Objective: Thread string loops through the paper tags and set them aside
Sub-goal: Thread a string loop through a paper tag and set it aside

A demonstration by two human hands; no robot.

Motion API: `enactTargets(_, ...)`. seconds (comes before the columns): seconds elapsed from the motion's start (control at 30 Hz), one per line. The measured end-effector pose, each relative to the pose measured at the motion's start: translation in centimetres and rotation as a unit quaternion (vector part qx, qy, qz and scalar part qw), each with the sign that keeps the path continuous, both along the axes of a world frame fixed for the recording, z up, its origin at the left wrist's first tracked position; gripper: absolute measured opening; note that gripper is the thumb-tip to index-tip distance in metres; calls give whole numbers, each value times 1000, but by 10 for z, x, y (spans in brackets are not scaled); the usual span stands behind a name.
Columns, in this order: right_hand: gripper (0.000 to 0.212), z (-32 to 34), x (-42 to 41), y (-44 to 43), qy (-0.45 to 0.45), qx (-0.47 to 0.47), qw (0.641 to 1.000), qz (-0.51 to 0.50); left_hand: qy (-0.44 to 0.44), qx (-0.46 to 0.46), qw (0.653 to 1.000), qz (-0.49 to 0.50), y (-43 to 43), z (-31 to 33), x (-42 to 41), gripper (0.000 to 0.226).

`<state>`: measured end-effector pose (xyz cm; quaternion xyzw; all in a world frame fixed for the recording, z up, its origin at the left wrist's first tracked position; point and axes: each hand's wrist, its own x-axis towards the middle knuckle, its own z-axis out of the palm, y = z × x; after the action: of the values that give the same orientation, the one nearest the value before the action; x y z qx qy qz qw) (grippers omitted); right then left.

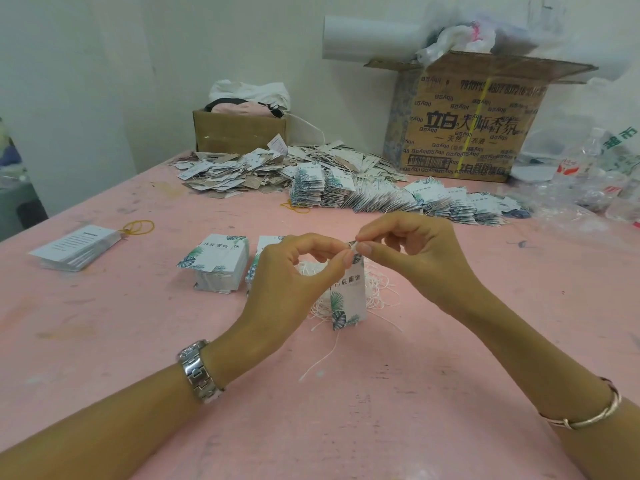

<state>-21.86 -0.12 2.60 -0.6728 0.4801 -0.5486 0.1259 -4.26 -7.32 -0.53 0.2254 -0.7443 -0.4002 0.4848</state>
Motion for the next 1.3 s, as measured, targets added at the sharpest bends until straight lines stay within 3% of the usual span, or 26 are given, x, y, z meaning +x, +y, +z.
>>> enactTargets(0.2,6,-3,1,0,44,-19,999,-11,-13,-26,999,21,-1,-1,1,4)
enactTargets(0.33,11,-3,3,1,-12,2,1000,6,-62,-178,980,67,-1,0,2,10)
enactTargets(0.4,13,-3,3,1,-54,18,998,23,-70,-211,972,73,0,2,2,13)
enactTargets(0.93,9,-12,16,-1,-113,33,993,13,-54,-209,974,69,0,1,4,11)
enactTargets(1.3,14,-15,20,0,-105,20,994,3,-54,-228,968,91,-2,-3,5,8)
